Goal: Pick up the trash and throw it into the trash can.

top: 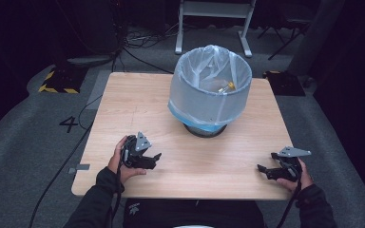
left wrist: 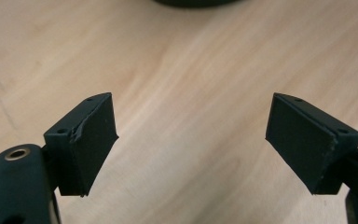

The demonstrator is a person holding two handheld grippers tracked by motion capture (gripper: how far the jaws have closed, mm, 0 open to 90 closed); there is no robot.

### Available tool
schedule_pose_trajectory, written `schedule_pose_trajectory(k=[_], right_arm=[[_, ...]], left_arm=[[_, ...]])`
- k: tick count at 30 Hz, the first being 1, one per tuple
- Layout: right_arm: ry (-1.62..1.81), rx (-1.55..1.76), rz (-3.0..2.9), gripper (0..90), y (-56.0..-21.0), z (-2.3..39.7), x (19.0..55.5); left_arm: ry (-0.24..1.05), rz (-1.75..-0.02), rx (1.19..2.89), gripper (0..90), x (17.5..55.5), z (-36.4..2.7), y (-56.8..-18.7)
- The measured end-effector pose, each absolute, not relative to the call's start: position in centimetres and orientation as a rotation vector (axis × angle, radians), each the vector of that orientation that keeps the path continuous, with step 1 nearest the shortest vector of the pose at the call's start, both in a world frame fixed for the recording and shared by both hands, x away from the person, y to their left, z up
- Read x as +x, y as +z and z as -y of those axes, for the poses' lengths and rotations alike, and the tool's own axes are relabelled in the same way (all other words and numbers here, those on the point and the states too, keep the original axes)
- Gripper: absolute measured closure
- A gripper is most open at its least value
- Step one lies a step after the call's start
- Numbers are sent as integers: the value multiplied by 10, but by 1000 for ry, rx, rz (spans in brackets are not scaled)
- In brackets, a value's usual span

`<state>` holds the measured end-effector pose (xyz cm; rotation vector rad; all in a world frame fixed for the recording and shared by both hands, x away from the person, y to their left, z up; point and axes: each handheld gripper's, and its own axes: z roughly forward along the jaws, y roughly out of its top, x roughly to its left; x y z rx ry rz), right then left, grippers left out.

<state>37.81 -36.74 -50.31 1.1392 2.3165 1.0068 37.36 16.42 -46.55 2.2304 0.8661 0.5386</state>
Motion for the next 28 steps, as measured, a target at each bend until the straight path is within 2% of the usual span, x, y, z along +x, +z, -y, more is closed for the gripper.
schedule_pose_trajectory(k=[6,15,18,28], right_arm=[[1007,1139,-2316,131,-503,367,378],[1007,1139,-2317,131,-503,367,378],[1007,1140,-2316,131,-503,367,378],[1008,1136,-2320,130,-503,367,378]], left_arm=[[455,-880,2288,162,371,-172,-483],[417,-980,2260,158,374,-183,-492],[363,-1021,2250,150,379,-187,-498],[383,-1026,2213,106,383,-185,-502]])
